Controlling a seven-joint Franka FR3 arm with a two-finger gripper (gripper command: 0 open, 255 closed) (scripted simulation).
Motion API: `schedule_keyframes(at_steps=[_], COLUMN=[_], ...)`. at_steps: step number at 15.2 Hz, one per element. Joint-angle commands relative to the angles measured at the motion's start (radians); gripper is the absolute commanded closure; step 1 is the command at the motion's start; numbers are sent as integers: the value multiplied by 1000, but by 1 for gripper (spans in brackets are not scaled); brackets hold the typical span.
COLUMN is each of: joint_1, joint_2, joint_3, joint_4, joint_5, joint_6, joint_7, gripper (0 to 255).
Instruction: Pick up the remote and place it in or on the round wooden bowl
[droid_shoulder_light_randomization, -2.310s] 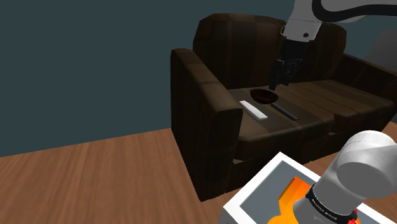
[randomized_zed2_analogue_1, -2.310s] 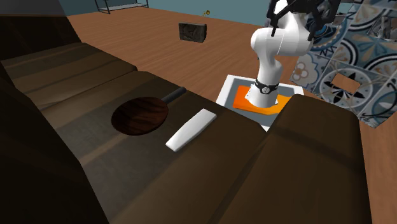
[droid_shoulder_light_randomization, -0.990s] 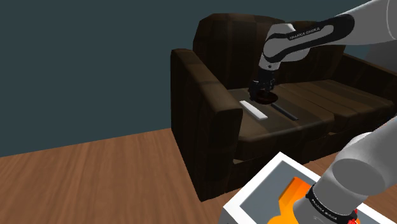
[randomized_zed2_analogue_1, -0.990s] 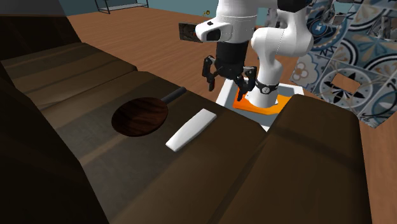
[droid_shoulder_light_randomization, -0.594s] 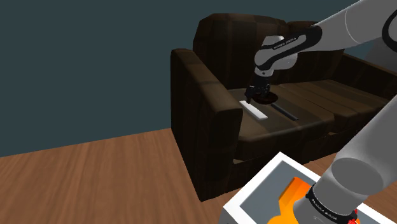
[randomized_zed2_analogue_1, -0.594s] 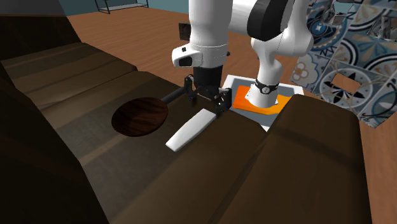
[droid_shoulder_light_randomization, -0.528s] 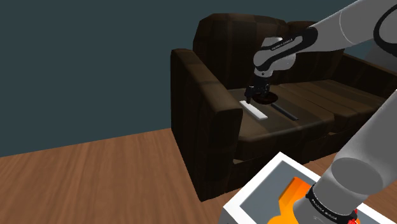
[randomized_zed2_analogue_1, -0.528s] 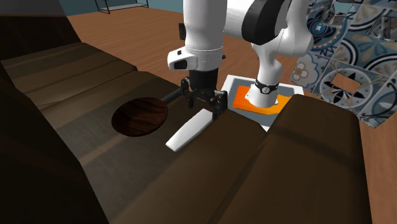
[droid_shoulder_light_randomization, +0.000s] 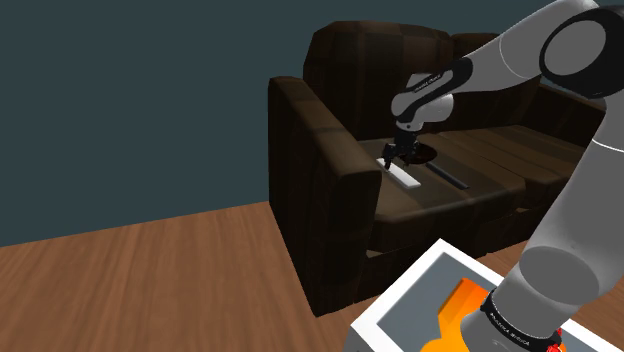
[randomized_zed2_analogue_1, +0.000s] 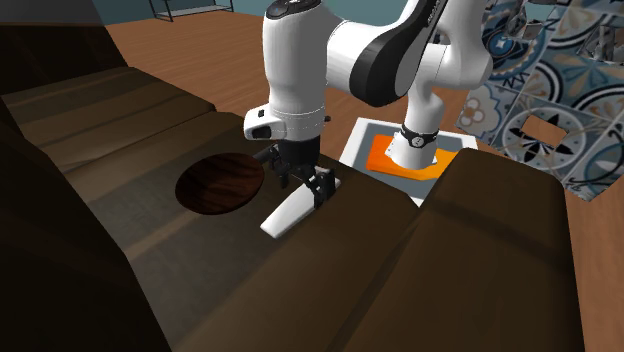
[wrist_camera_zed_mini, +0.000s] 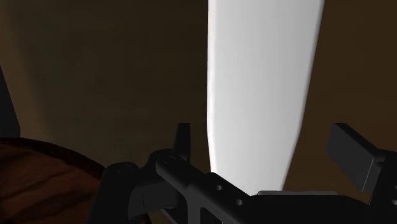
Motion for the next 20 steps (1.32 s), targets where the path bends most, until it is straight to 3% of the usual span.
schedule_keyframes(at_steps=[1,10,11,20], joint_1=[-1,-2,-2,-2], joint_2=[17,31,31,31], joint_3=[1,2,2,2], joint_4=[-12,-19,-19,-19], joint_5=[8,14,14,14], joint_6=[29,49,49,49], joint_7=[-5,-9,-9,-9], gripper=[0,0,255,255])
